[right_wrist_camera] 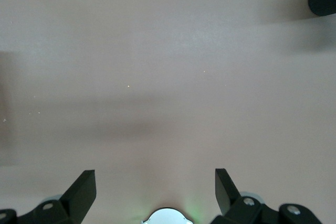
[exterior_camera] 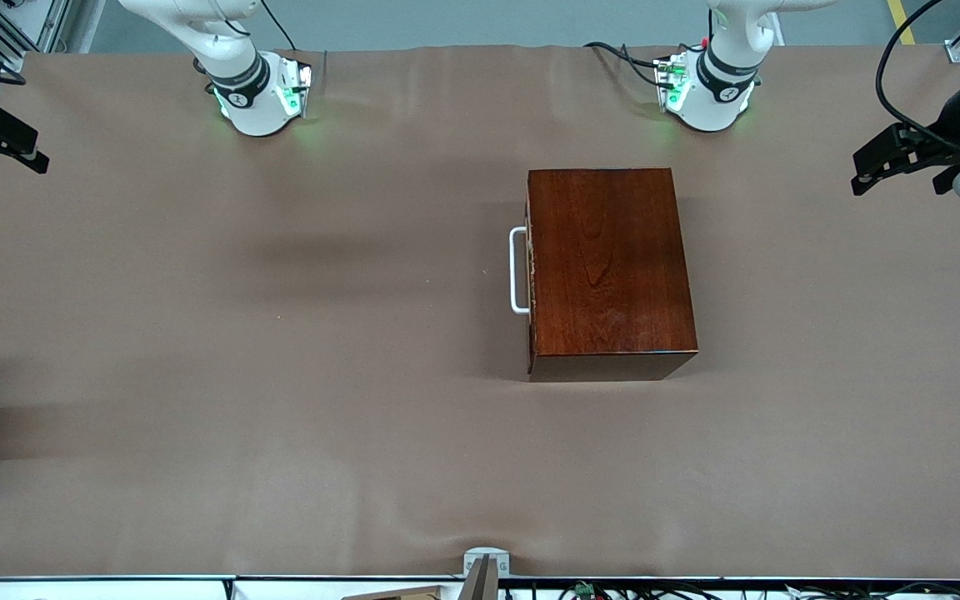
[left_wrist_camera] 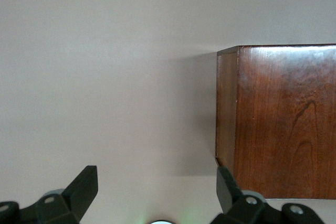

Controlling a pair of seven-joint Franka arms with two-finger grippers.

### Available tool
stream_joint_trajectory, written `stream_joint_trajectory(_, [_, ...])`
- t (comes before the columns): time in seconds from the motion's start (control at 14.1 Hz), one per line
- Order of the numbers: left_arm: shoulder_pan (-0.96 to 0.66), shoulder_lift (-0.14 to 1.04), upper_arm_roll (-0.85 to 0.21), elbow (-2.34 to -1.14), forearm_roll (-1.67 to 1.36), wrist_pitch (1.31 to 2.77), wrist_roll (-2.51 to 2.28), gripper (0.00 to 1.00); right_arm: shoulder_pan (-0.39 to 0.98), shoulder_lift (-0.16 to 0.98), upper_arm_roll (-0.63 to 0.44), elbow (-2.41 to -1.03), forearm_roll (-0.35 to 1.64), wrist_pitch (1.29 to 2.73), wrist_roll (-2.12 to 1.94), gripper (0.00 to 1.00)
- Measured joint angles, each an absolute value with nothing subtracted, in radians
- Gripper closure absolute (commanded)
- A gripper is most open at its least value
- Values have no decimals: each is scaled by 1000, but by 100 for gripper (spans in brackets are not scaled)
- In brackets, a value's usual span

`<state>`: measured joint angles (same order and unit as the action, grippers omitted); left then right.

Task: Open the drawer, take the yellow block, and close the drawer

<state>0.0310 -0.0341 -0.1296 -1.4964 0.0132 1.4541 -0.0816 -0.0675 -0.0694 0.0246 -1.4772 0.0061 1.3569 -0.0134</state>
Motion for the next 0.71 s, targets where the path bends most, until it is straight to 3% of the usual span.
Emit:
stream_joint_trajectory(0.36, [25, -33, -147, -1497, 13, 1454, -82, 0, -68, -67, 24, -1477, 6, 1357, -13, 0])
stream_joint_trajectory(0.71, [3, 14, -272, -1490, 13, 1456, -180, 0, -69, -67, 23, -1477, 6, 1357, -13, 0])
